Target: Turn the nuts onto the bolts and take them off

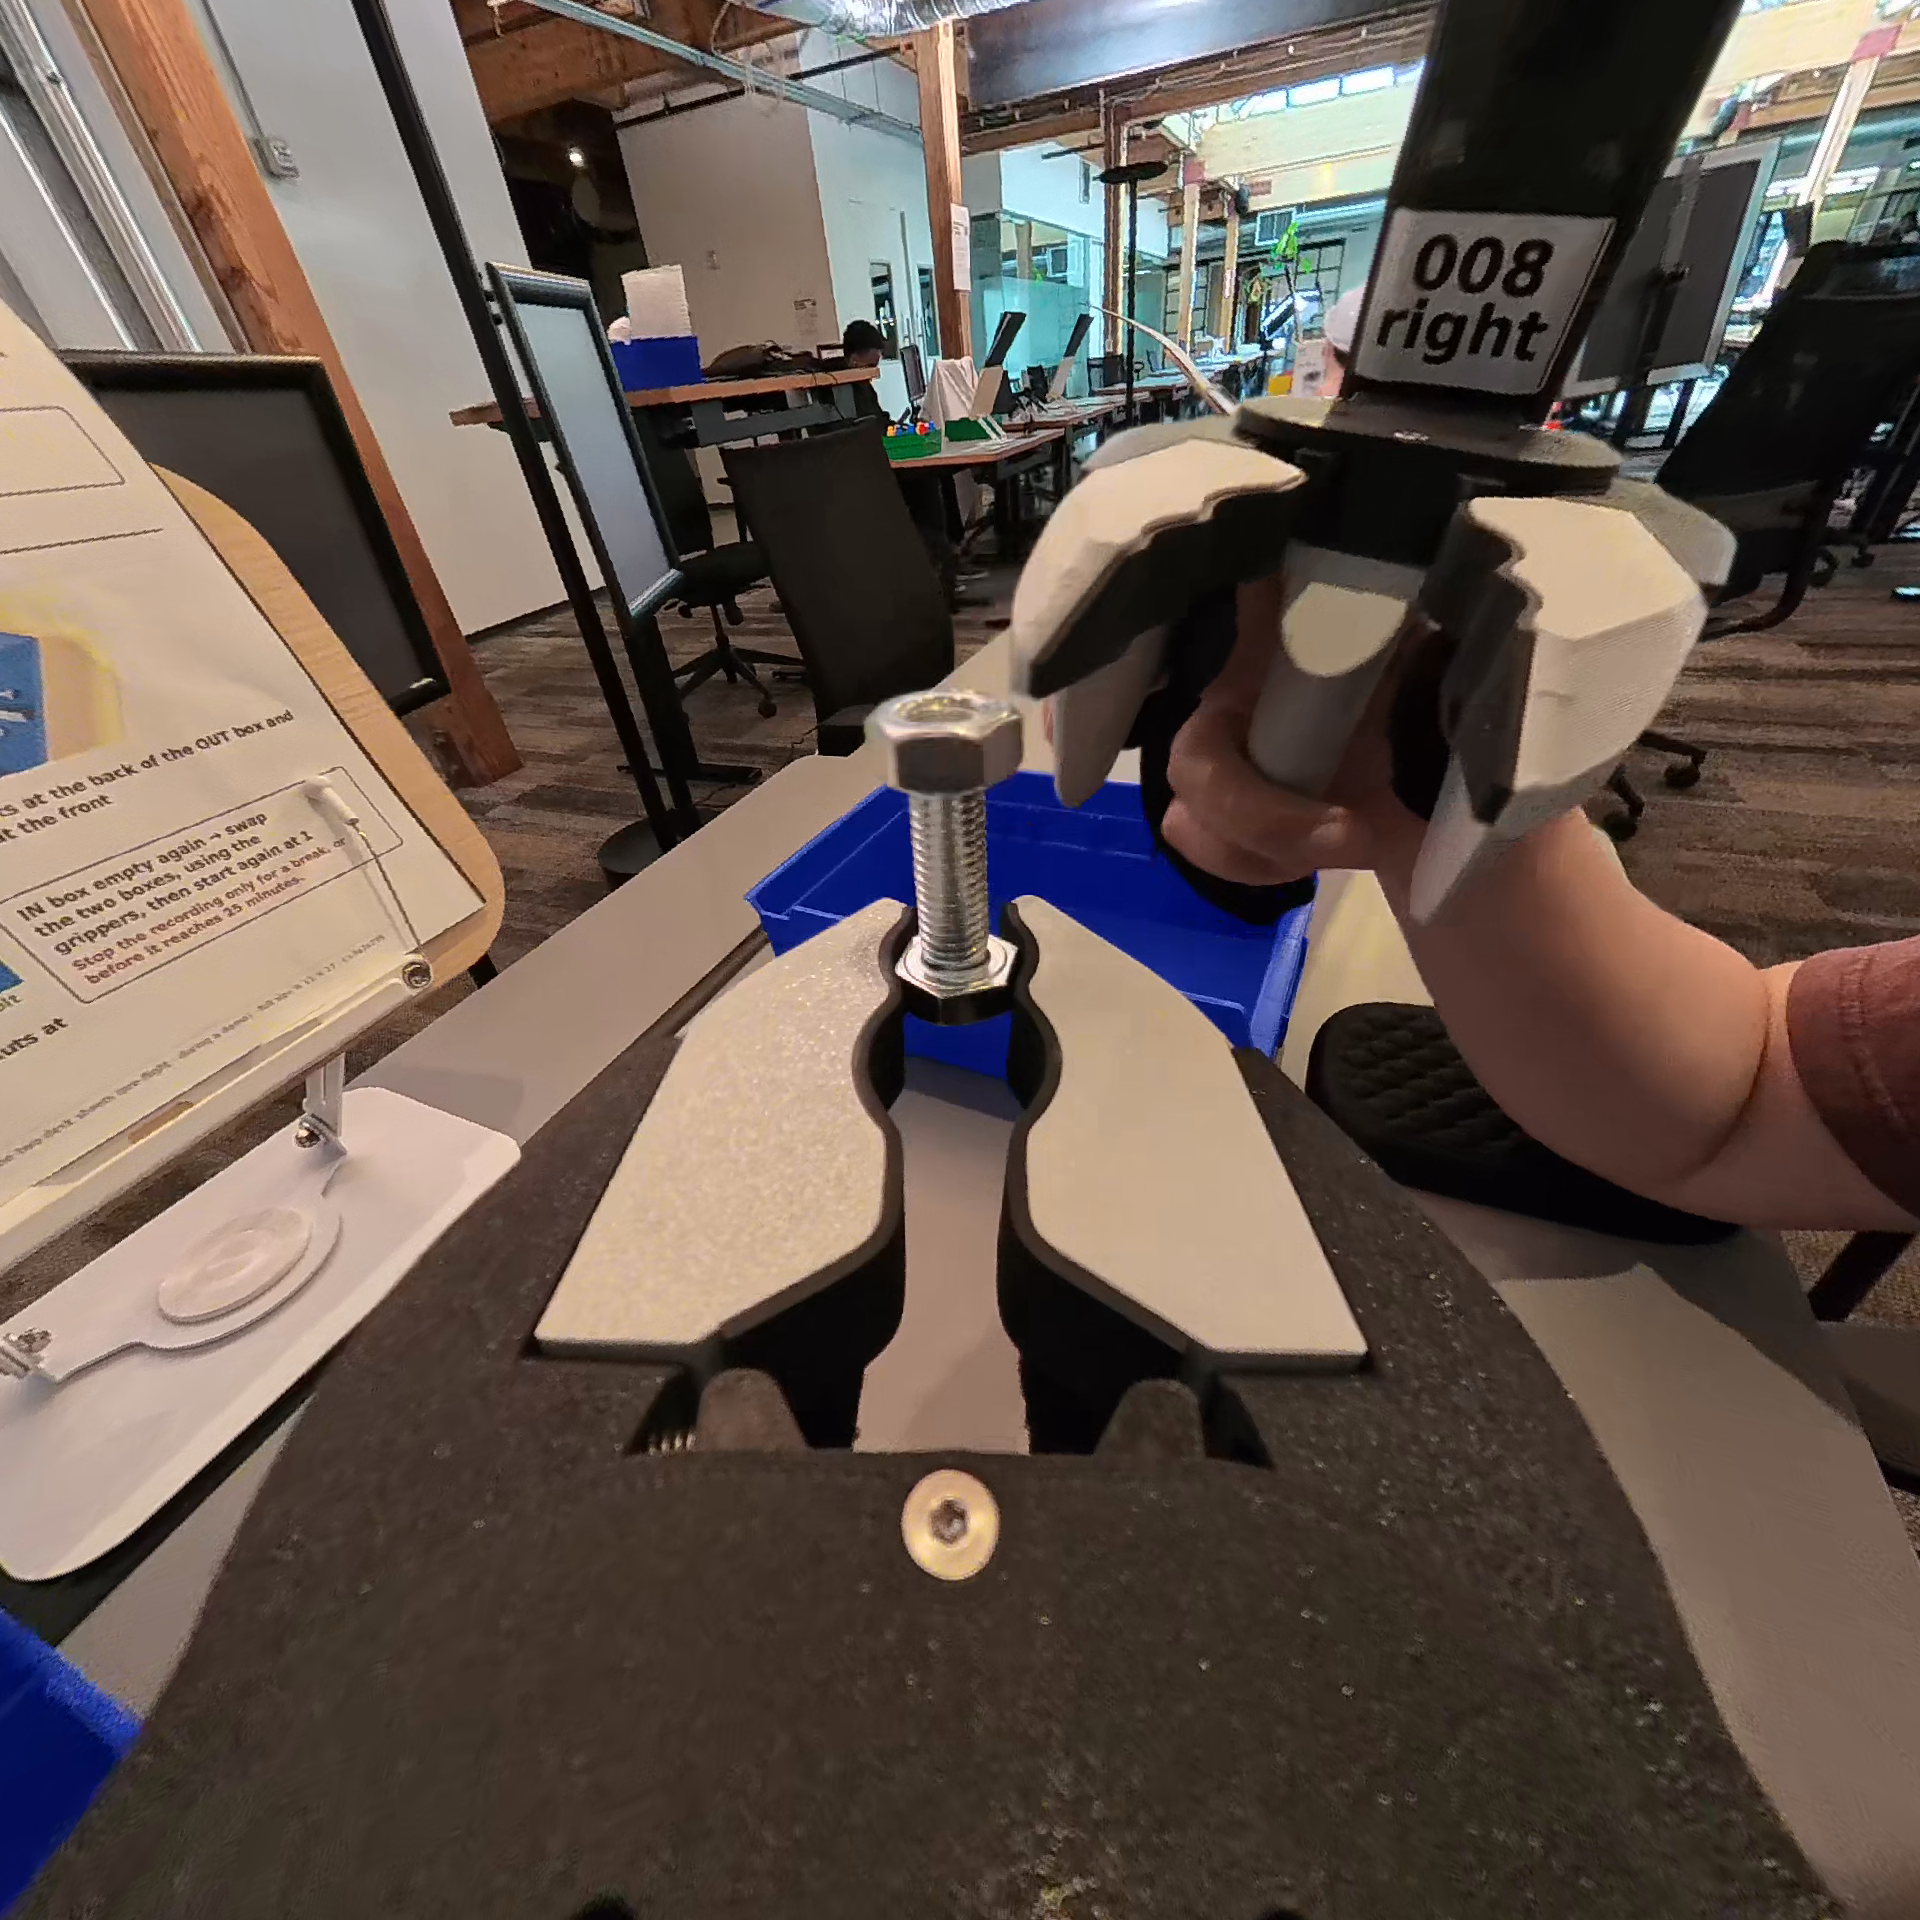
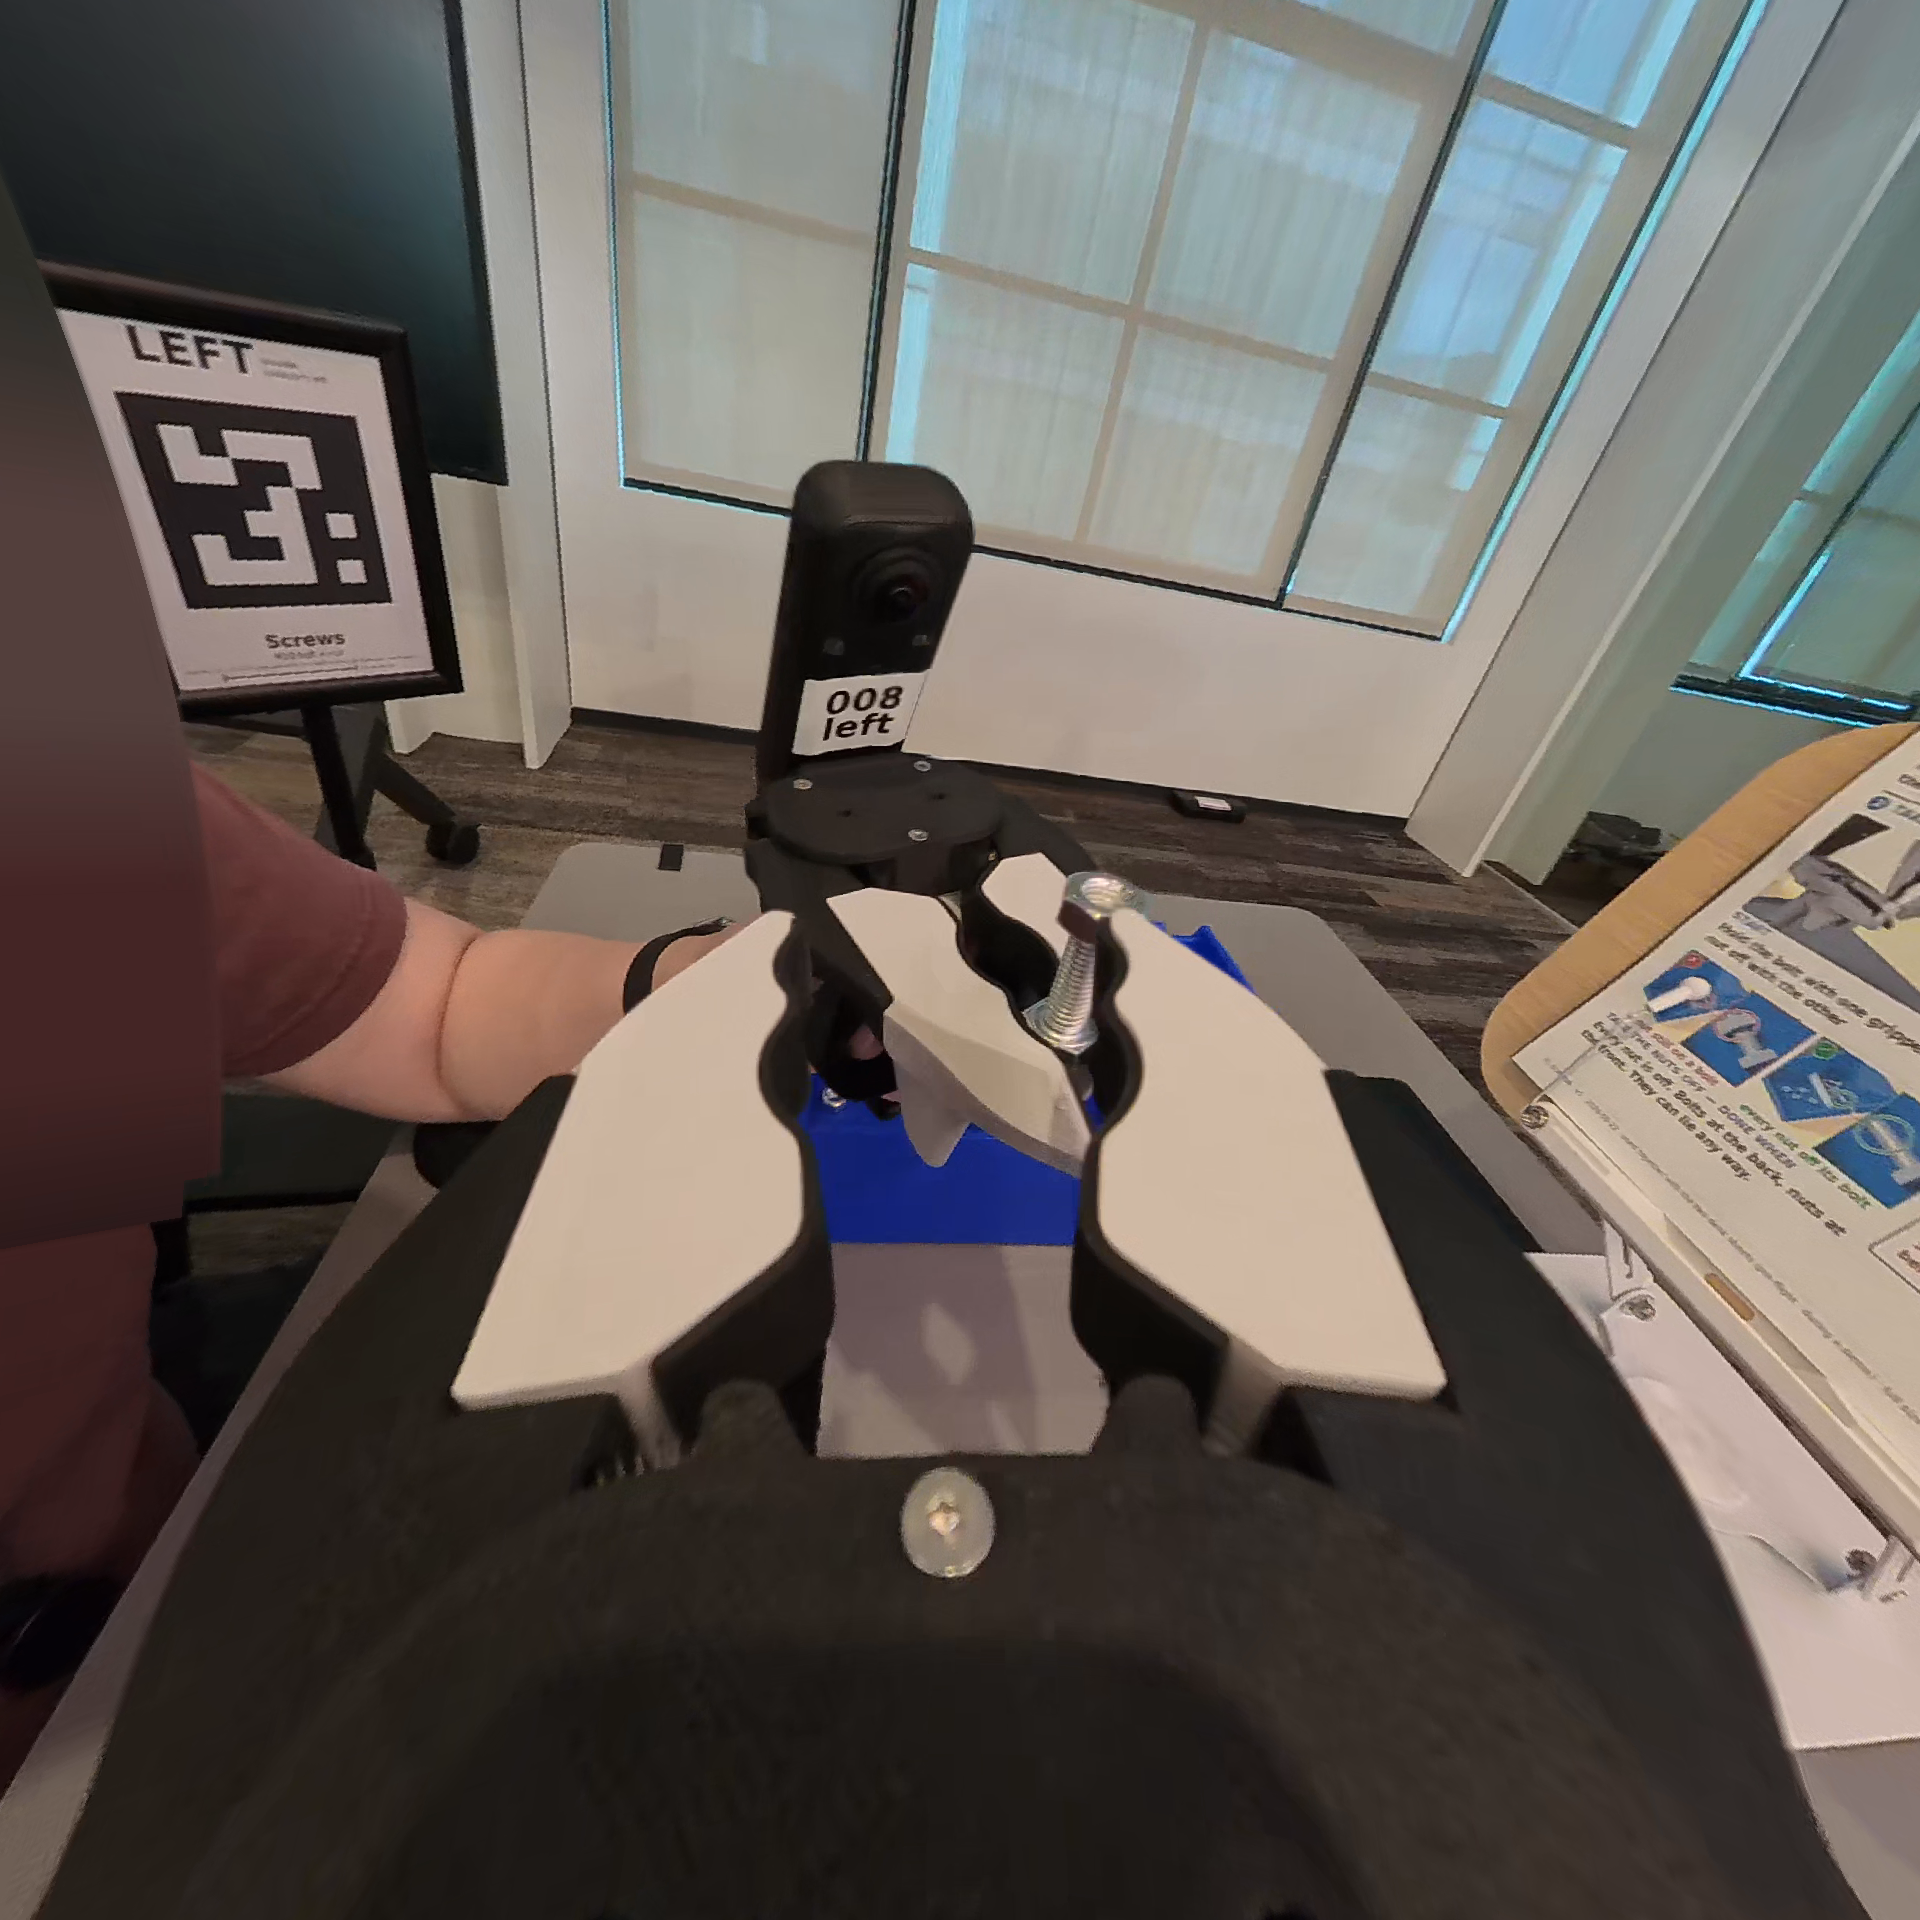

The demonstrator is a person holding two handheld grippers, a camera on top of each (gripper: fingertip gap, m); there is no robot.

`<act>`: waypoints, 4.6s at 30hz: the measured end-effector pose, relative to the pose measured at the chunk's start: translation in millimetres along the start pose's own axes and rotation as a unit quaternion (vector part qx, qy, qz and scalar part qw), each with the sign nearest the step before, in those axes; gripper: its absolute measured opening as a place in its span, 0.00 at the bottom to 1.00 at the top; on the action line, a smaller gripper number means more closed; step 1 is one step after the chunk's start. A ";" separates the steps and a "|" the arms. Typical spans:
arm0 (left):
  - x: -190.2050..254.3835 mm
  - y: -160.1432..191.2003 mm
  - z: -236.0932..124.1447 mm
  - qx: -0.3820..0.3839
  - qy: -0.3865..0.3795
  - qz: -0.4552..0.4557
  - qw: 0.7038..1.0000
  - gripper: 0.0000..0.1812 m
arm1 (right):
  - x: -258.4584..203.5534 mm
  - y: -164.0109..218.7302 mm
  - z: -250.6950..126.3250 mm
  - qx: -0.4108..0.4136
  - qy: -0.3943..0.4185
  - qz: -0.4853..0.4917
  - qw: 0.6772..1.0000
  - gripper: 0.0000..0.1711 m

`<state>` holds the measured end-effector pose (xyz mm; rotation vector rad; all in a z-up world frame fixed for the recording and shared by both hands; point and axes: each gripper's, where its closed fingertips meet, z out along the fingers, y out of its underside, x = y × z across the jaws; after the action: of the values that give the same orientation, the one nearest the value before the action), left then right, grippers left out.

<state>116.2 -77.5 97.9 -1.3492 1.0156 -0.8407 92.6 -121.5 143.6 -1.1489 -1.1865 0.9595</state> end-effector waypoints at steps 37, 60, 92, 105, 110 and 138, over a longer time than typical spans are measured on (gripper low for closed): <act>-4.1 -6.1 -7.2 0.009 0.009 -0.012 1.000 0.08 | 1.6 3.8 19.6 0.039 0.004 0.021 0.999 0.56; 20.7 2.1 5.8 -0.009 0.051 -0.006 0.999 0.08 | -9.2 5.9 28.5 0.067 -0.041 0.036 0.996 0.53; 16.9 10.9 7.4 -0.039 0.042 0.007 0.998 0.08 | -6.3 13.7 31.8 0.040 -0.029 0.033 0.998 0.54; 16.1 8.1 2.9 -0.044 0.048 0.004 0.998 0.08 | -5.4 13.8 30.2 0.030 -0.021 0.031 0.999 0.51; -0.9 8.3 -1.3 -0.037 0.024 -0.016 0.999 0.08 | -7.8 20.8 23.7 -0.023 -0.015 -0.006 1.000 0.52; 19.5 5.7 -0.6 -0.040 0.081 -0.025 0.996 0.08 | -9.2 19.0 27.2 0.008 -0.048 0.048 0.998 0.48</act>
<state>122.2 -95.4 90.4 -1.3953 1.1548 -0.9685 64.7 -122.9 123.3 -1.1658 -1.2069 1.1057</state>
